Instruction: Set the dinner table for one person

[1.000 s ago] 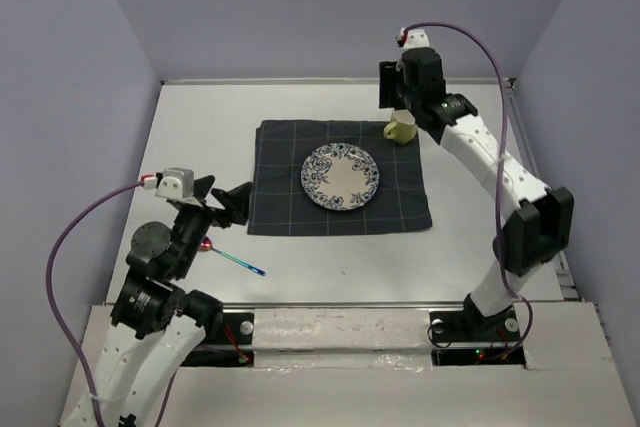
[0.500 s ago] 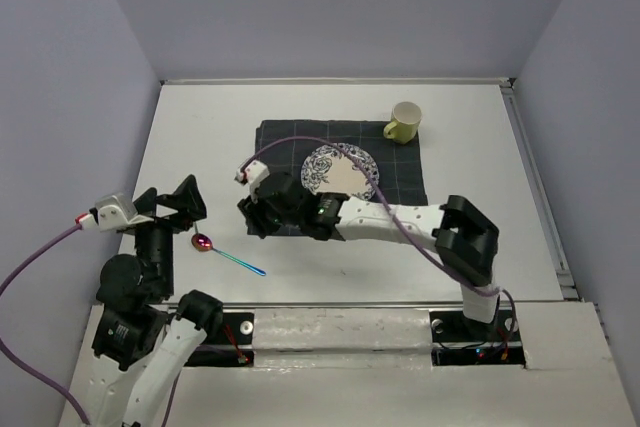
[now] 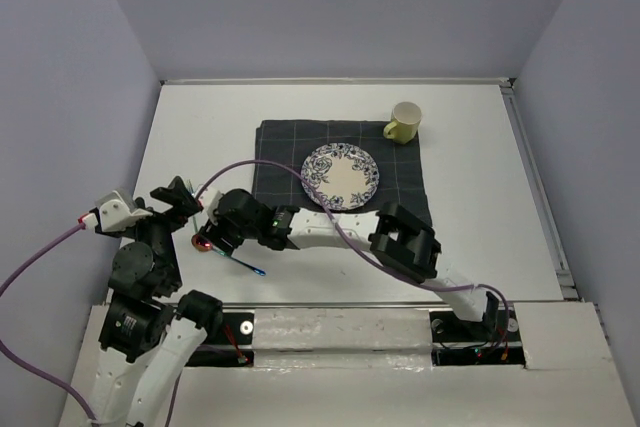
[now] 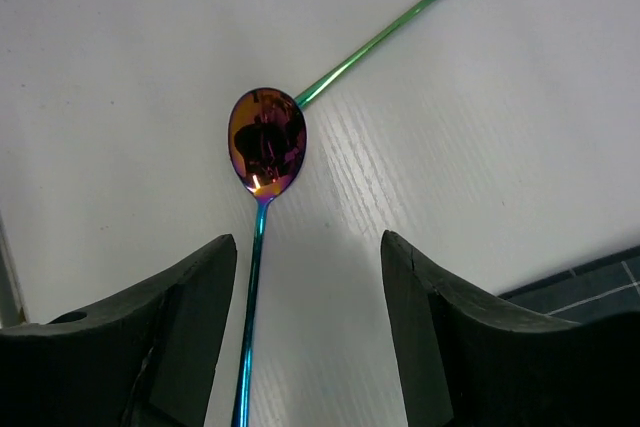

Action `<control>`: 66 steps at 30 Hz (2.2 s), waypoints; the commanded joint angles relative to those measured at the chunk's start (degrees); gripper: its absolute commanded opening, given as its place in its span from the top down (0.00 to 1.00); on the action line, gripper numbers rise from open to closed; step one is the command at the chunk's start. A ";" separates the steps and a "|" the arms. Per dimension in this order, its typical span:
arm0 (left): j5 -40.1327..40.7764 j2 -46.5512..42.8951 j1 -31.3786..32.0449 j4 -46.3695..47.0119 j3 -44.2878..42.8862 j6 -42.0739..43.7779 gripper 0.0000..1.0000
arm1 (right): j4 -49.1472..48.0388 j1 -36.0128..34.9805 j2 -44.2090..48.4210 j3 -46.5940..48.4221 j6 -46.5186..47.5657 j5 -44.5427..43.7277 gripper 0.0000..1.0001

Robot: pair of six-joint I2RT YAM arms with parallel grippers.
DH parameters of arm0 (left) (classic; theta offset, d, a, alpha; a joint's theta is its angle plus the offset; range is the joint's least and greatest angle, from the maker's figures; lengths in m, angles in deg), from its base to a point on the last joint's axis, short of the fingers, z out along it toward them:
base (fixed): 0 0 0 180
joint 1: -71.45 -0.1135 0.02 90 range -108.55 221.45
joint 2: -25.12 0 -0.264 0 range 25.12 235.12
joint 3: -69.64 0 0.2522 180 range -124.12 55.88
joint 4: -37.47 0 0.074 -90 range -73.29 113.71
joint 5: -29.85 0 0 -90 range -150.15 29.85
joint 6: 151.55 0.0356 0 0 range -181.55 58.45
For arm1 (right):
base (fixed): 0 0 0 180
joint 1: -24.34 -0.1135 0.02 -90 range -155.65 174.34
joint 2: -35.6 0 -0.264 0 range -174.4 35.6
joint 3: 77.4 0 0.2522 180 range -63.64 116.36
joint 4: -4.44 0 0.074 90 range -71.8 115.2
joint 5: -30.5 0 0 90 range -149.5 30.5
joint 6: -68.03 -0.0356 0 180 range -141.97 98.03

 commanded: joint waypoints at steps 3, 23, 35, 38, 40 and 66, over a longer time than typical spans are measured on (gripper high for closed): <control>-0.61 0.73 -2.64 4.10 0.72 1.10 0.01 | 0.03 -1.65 -2.80 4.02 3.33 0.93 0.38; -3.16 0.65 -5.01 4.98 0.99 1.63 0.01 | -0.85 -4.03 -4.12 -0.37 2.10 -3.45 0.55; -4.57 -2.25 -4.40 5.42 1.07 1.63 0.01 | -1.02 -4.56 -5.87 -1.78 1.50 -8.57 0.59; -4.57 -2.52 -3.87 5.42 1.07 1.63 0.01 | -1.46 -4.56 -6.75 -1.34 -1.04 -8.47 0.73; -4.57 -2.61 -3.78 5.42 0.99 1.63 0.01 | -2.87 -4.56 -6.93 -2.04 -2.97 -8.83 0.81; -7.73 -4.98 -1.50 5.95 1.34 2.33 0.01 | -10.17 17.66 36.91 -40.17 -21.79 -33.18 1.00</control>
